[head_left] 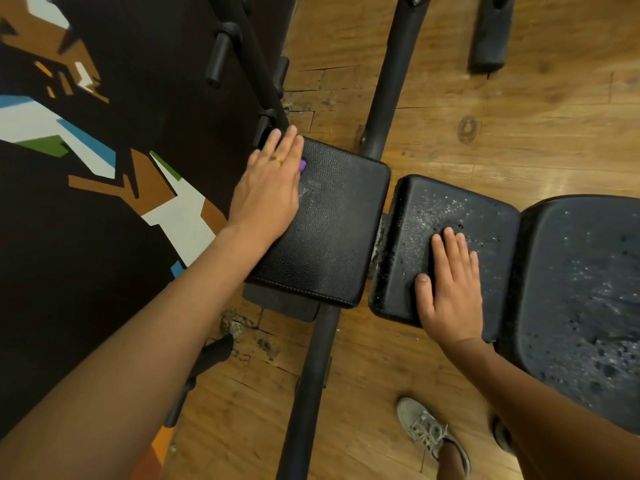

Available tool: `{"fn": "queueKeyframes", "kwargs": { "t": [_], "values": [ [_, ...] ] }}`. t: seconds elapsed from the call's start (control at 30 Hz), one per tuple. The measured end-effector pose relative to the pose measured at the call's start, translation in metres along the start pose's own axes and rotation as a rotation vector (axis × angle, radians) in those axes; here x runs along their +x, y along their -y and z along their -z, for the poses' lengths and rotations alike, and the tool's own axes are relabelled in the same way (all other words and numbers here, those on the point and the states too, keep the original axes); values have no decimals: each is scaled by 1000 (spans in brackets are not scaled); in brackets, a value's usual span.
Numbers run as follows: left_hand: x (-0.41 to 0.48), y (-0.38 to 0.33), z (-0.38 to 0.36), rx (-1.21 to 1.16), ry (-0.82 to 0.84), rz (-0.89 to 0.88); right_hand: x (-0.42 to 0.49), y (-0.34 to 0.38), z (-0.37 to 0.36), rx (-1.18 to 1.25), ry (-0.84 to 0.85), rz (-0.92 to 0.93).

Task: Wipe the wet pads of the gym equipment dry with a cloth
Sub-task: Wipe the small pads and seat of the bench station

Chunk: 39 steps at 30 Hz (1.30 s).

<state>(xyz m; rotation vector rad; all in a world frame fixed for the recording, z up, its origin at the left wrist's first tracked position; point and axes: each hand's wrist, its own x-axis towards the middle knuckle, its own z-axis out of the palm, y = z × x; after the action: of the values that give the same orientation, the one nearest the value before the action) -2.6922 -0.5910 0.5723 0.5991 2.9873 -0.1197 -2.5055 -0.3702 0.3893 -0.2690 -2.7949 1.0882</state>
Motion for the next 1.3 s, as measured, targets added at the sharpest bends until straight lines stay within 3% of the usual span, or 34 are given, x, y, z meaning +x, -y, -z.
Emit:
{"fn": "queueKeyframes", "kwargs": {
  "t": [0.23,0.5,0.6,0.8,0.97,1.1,1.3],
  "values": [
    [-109,2,-5,84,37,-85,0,0,1,4,6,-2],
    [-27,-3,-4,8,-27,62,0,1,1,15,-3,-1],
    [-44,-19,-17,2,-93,144,0,1,2,22,5,-8],
    [-108,-51,-39,8,-43,103,0,1,2,16,14,-11],
    [-36,-49,-40,11,-70,22,1,0,0,13,0,-5],
    [12,-54,-37,-17,-113,64,2,0,-1,6,-5,-4],
    [-82,-57,-45,-16,-123,97,2,2,0,9,10,-8]
  ]
}}
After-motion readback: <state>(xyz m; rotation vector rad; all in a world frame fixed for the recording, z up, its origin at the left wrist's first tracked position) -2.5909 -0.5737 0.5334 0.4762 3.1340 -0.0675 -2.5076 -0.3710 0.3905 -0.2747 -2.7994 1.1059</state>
